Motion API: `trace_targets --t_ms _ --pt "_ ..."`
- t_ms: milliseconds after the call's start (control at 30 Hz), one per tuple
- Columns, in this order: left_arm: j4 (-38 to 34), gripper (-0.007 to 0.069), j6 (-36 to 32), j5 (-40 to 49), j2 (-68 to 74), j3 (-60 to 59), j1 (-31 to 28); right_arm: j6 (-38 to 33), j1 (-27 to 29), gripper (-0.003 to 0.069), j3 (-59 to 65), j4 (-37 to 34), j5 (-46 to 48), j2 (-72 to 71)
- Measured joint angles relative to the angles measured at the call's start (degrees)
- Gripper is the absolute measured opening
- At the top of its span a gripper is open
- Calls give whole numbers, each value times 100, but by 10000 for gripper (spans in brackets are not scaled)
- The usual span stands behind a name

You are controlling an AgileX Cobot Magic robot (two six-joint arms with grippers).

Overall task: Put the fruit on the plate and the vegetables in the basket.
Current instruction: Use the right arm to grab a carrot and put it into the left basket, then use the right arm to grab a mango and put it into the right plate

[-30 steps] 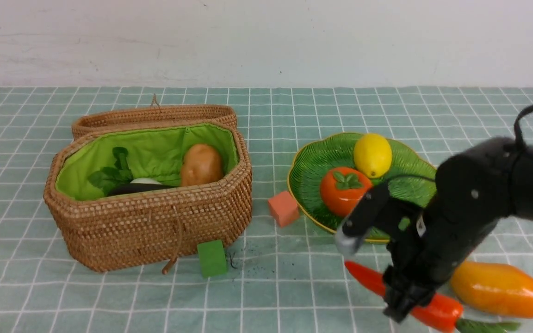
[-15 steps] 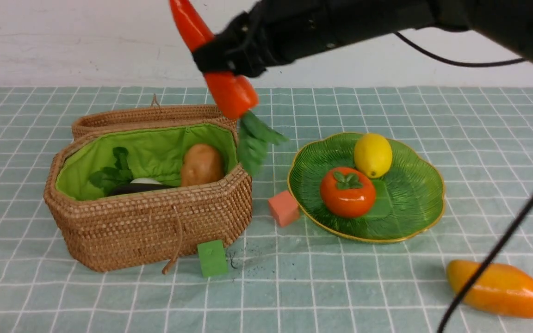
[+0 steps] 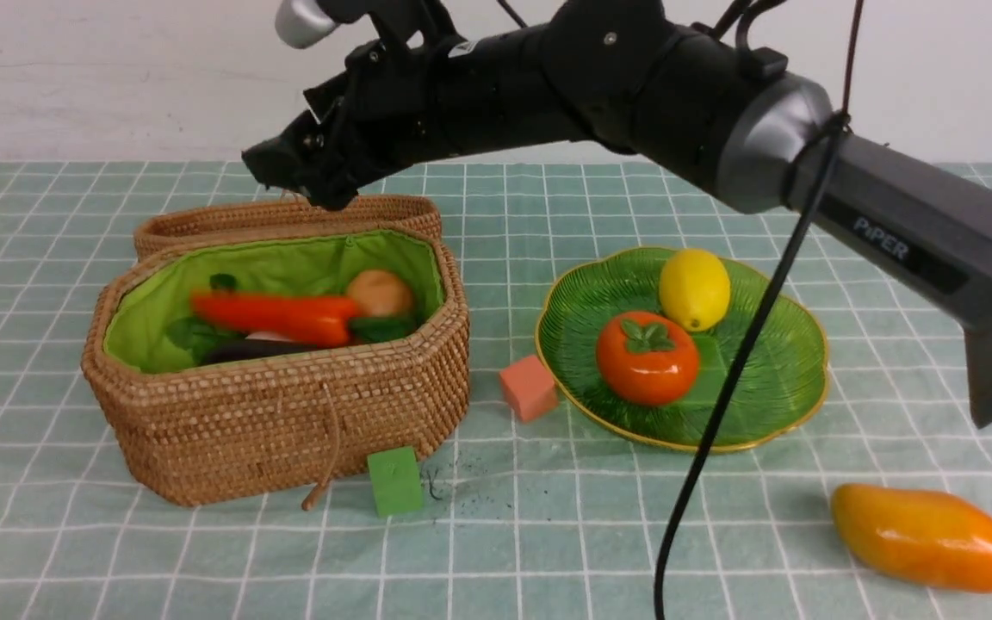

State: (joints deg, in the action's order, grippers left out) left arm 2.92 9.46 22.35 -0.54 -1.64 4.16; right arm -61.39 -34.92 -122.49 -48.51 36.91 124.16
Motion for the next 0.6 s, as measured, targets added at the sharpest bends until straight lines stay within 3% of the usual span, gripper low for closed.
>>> trace_targets --t_ms 200,267,367,467,600 --pt "-6 160 0 0 0 0 0 565 0 642 0 1143 1096 -242" --pt "-6 162 0 0 0 0 0 1027 0 621 0 1837 1600 -418" --pt "-6 165 0 0 0 0 0 1941 41 588 90 3618 3013 -969" --pt "-6 165 0 0 0 0 0 2152 276 583 752 3993 3286 -1476" --pt "-6 166 0 0 0 0 0 2307 1153 589 2564 4077 3076 -2605"
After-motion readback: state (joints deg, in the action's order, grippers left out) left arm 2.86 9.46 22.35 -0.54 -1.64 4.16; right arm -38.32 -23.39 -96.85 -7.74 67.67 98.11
